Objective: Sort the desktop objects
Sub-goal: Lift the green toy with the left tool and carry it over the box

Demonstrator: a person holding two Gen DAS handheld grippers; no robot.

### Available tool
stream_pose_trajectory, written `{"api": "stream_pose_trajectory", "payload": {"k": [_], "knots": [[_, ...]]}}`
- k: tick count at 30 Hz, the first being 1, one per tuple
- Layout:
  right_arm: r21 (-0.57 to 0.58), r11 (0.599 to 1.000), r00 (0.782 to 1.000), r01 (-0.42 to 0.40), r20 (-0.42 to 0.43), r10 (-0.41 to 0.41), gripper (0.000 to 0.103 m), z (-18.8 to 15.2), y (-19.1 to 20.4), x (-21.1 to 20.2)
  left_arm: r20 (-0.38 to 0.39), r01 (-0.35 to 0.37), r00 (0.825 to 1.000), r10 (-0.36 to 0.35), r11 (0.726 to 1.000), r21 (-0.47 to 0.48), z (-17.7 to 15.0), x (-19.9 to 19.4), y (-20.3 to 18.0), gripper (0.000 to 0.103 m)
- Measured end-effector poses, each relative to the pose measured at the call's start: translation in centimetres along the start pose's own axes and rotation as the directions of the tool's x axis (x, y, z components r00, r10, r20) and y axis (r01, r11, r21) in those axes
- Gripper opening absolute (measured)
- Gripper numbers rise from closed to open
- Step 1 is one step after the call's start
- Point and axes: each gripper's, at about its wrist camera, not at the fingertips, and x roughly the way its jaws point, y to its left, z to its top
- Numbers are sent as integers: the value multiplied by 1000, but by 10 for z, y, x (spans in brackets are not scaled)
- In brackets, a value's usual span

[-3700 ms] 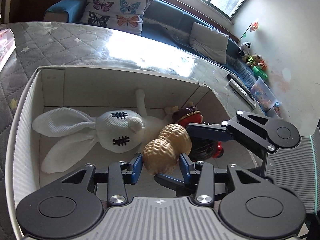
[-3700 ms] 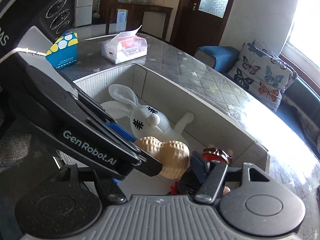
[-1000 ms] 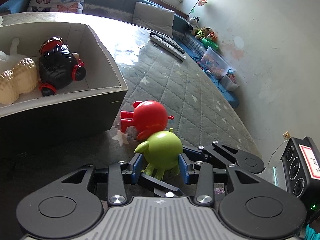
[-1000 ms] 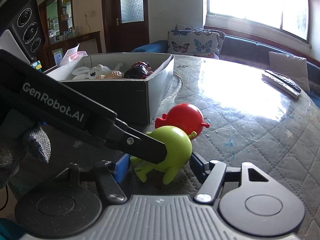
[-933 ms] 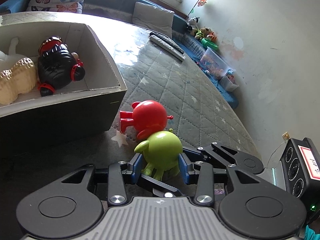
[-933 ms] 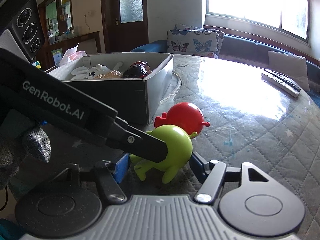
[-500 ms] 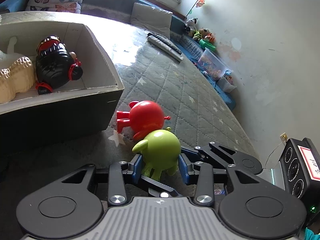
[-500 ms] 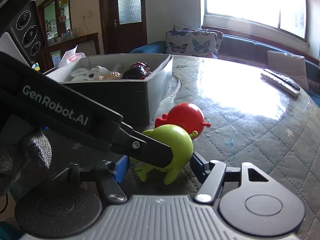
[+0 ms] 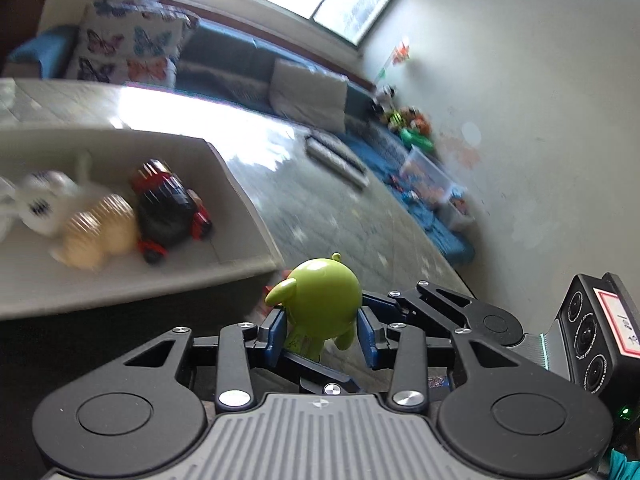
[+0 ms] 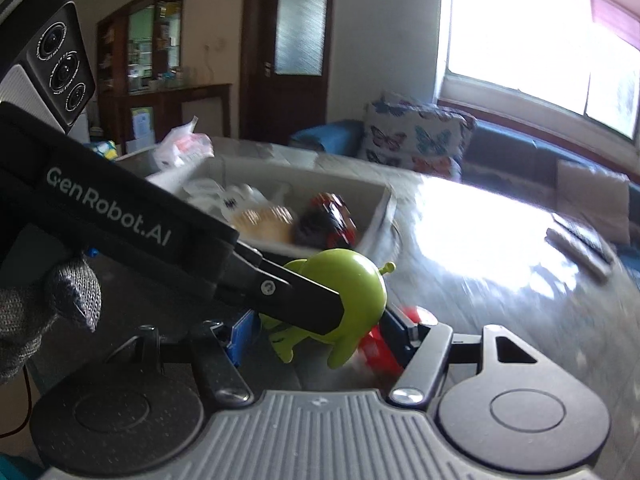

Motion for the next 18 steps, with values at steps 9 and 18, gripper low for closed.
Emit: {"api": "stream_pose_trajectory", "payload": {"k": [9,18], "knots": [[-106,991,996,-81,27,85,66,60,32,54,89,-77,993,82,995,-65,40,-34,54,41],[-107,986,991,-130,-52,125,66,94,38,132,69,-115,990,125,983,-145,75,-17,120,41]]}}
